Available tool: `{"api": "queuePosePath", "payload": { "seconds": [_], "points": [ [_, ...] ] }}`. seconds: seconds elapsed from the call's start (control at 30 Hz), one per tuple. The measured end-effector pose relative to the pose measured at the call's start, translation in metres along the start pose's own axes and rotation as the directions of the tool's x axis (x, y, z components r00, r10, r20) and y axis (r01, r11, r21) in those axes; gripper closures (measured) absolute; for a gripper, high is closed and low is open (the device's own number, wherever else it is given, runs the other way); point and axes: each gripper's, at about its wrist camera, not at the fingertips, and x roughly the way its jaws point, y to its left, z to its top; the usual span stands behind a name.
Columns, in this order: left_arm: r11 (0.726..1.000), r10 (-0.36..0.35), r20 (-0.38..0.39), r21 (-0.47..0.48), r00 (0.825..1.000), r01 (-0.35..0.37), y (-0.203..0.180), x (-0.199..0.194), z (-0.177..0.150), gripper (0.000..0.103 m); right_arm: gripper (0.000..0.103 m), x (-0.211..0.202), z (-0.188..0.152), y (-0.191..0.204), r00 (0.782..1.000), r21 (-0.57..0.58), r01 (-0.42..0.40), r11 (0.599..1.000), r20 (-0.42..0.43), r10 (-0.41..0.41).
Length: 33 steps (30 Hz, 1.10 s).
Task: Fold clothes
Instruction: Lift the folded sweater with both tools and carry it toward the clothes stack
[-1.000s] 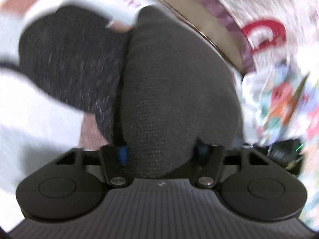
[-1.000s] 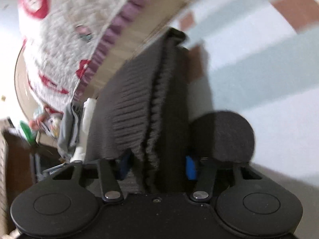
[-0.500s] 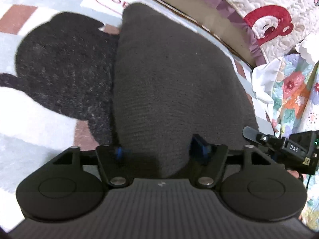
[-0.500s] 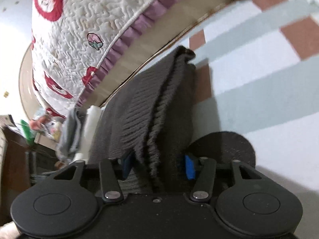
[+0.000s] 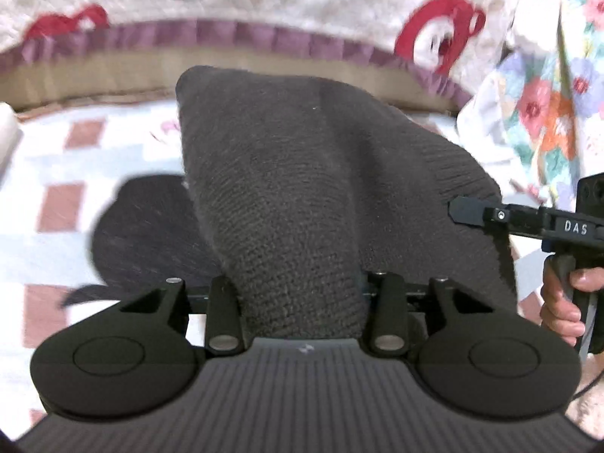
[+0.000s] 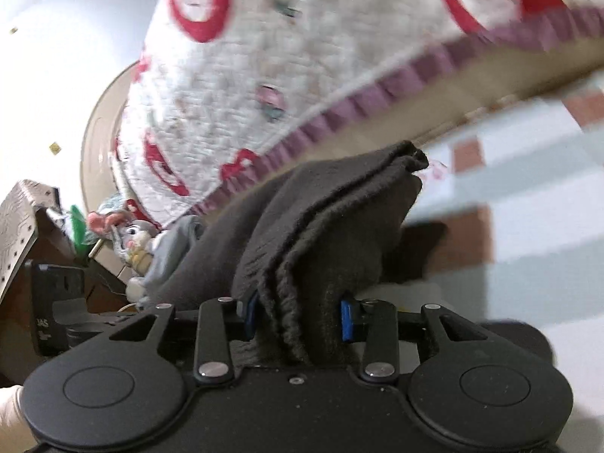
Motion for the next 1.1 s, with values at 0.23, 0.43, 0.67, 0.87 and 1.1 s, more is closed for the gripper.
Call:
{"api": "queuePosePath", "payload": {
  "seconds": [0.23,0.43,0.67,0.87,1.1],
  "points": [
    [0.999,0.014,0.073,-0.044,0.997,-0.011,0.058,-0.098,0.037,0.066,0.059,0.023,0.027,0.119,1.000,-0.081,-0.012,0.997,0.027,0.014],
    [0.989,0.024,0.028,-0.147,0.999,-0.019,0.113,-0.163,0.079,0.066,0.059,0.061,0.069,0.250,0.989,-0.264,0.072,0.962,-0.104,-0.103],
    [0.992,0.032,0.150,-0.122,0.988,-0.014,0.158,-0.213,0.108,0.066,0.059,0.095,0.112,0.334,0.980,-0.405,0.101,0.909,-0.114,-0.160],
    [0.996,0.066,0.177,-0.075,0.982,-0.054,0.209,-0.224,0.121,0.066,0.059,0.137,0.088,0.336,0.999,-0.443,0.028,0.896,0.035,-0.014],
    [0.984,0.137,0.161,-0.131,0.977,-0.117,0.305,-0.228,0.137,0.066,0.060,0.236,0.076,0.353,0.999,-0.399,-0.013,0.917,0.032,0.028]
  ]
}}
